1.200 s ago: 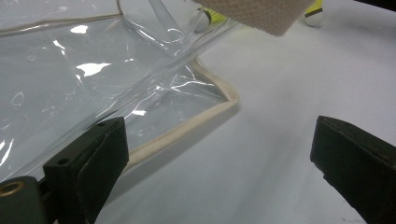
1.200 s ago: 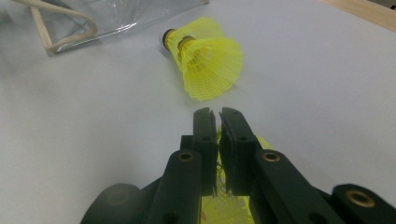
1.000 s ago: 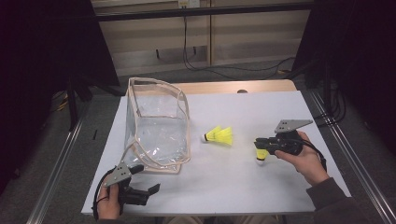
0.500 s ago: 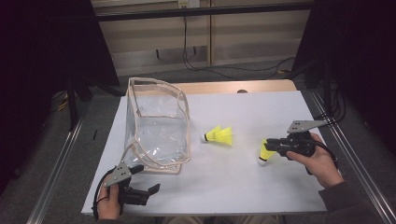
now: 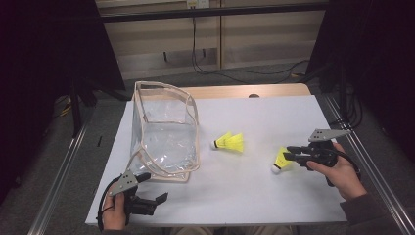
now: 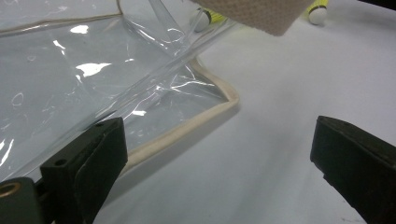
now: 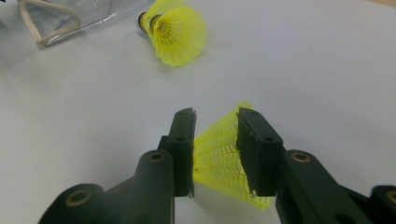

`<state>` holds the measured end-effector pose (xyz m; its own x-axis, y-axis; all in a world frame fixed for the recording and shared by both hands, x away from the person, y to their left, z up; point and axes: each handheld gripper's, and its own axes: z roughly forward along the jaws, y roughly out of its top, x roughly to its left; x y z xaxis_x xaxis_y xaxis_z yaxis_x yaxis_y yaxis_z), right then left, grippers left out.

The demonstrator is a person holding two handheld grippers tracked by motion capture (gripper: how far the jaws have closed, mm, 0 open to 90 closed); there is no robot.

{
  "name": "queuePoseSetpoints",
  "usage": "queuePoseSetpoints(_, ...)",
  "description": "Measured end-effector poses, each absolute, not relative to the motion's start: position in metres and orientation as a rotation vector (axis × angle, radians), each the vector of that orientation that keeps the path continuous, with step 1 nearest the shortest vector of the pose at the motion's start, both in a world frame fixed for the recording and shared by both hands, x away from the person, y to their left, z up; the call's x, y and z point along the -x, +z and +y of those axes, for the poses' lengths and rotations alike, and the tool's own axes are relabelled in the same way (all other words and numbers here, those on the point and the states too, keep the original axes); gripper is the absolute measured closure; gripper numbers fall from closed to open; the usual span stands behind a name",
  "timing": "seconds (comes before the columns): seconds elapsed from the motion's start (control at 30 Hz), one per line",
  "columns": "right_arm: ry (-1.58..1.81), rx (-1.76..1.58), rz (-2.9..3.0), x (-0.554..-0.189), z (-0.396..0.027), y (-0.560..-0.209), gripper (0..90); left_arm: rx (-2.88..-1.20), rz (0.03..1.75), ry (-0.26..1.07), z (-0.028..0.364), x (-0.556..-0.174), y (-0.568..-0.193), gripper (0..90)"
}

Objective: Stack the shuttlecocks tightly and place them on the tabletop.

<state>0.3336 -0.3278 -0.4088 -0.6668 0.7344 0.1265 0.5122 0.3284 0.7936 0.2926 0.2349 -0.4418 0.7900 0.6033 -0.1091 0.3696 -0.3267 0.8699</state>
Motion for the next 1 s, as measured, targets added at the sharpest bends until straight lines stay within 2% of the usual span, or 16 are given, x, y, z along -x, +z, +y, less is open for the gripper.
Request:
queuePoseSetpoints(0.27, 1.241, -1.142, 2.329, -0.333, -0.331, -0.413, 59.2, -1.951, 0.730, 0.288, 0.235, -0.293, -0.441, 3.6)
queuePoseSetpoints(0.4, 1.232, -1.136, 2.343, -0.332, -0.331, -0.414, 58.8, -1.952, 0.726, 0.295, 0.235, -0.293, -0.441, 3.7)
queuePoseSetpoints(1.0, 1.185, -1.114, 2.462, -0.325, -0.333, -0.427, 65.2, -1.964, 0.727, 0.291, 0.234, -0.293, -0.441, 3.6)
